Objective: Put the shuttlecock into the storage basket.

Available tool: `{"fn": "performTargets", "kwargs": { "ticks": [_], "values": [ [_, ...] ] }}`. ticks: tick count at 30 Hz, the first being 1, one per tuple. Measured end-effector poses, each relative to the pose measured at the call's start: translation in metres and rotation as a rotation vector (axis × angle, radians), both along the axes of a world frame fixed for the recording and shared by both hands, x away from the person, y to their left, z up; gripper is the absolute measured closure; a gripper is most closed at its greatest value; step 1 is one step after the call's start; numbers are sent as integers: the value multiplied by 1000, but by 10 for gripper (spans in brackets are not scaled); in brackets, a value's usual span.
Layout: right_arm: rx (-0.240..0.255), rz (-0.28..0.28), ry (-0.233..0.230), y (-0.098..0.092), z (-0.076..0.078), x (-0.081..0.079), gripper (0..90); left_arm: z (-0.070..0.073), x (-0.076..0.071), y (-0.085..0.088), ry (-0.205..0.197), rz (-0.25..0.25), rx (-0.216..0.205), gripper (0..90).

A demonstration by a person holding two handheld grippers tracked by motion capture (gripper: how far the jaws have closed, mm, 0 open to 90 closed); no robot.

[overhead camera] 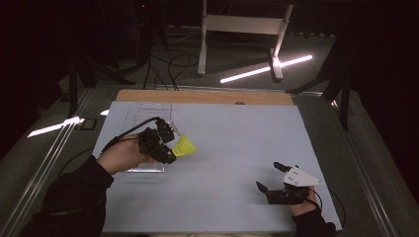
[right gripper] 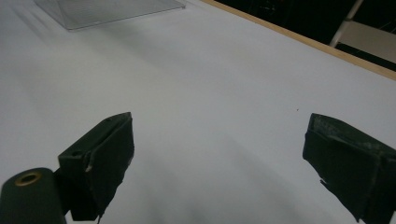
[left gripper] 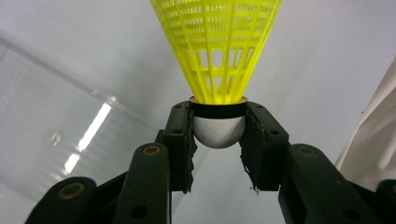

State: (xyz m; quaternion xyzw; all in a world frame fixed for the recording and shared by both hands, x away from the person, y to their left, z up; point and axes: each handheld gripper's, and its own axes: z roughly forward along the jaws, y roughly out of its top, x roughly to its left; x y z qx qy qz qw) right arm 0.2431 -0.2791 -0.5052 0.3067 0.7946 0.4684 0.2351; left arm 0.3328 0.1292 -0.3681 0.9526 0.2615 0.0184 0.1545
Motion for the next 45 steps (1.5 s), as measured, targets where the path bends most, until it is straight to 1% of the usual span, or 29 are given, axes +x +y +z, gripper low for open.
{"fn": "performTargets", "kwargs": {
  "ticks": [3,6,7,8,10,11,12,13,14,15,17,18,20,21,22,24,25,26,29,32,33,36,38,40,45],
  "values": [
    [0,1,0,0,0,0,89,3,2,10,-16,20,0,661],
    [0,1,0,0,0,0,89,6,4,21,-49,36,-10,661],
    [1,1,0,0,0,0,89,7,5,25,-59,51,-18,661],
    [2,1,1,0,0,0,89,8,6,30,-63,58,-17,661],
    [6,0,4,0,0,0,89,9,8,39,-58,76,-29,661],
    [3,1,3,0,0,0,89,10,8,42,-55,76,-26,661],
    [3,3,2,0,0,0,89,10,9,46,-57,90,-26,661],
    [3,3,2,0,0,0,89,11,10,50,-50,101,-24,661],
    [2,3,2,0,-1,0,89,12,10,53,-54,97,-16,661],
    [2,3,2,0,-1,0,89,12,10,56,-51,116,-20,661],
    [2,3,2,0,-1,0,89,12,11,63,-54,119,-4,661],
    [2,3,2,0,0,0,89,12,12,67,-50,136,-5,661],
    [2,2,4,0,-1,0,89,12,12,74,-51,145,0,662],
    [1,3,2,0,-1,0,89,12,12,78,-49,165,-4,661],
    [1,4,2,0,-1,0,89,12,12,81,-53,164,5,662],
    [1,3,2,1,-1,1,89,12,13,88,-46,189,4,662],
    [0,4,2,1,-1,1,89,12,12,91,-55,187,10,662],
    [-1,4,1,1,-1,1,89,13,12,94,-52,201,5,662],
    [-1,4,0,1,-1,1,89,13,12,103,-65,220,17,662],
    [-1,5,-1,1,-1,0,89,10,13,111,-60,240,15,662],
    [-1,5,0,1,-1,1,89,9,13,113,-59,235,17,662],
    [-2,5,2,1,-1,1,89,4,15,119,-58,242,30,662],
    [-3,6,3,1,-1,1,89,1,16,123,-55,243,28,662],
    [-3,6,4,1,-1,1,89,-1,19,128,-51,252,17,662],
    [-3,5,5,1,-1,1,89,-8,21,133,-45,260,19,662]
  ]
}}
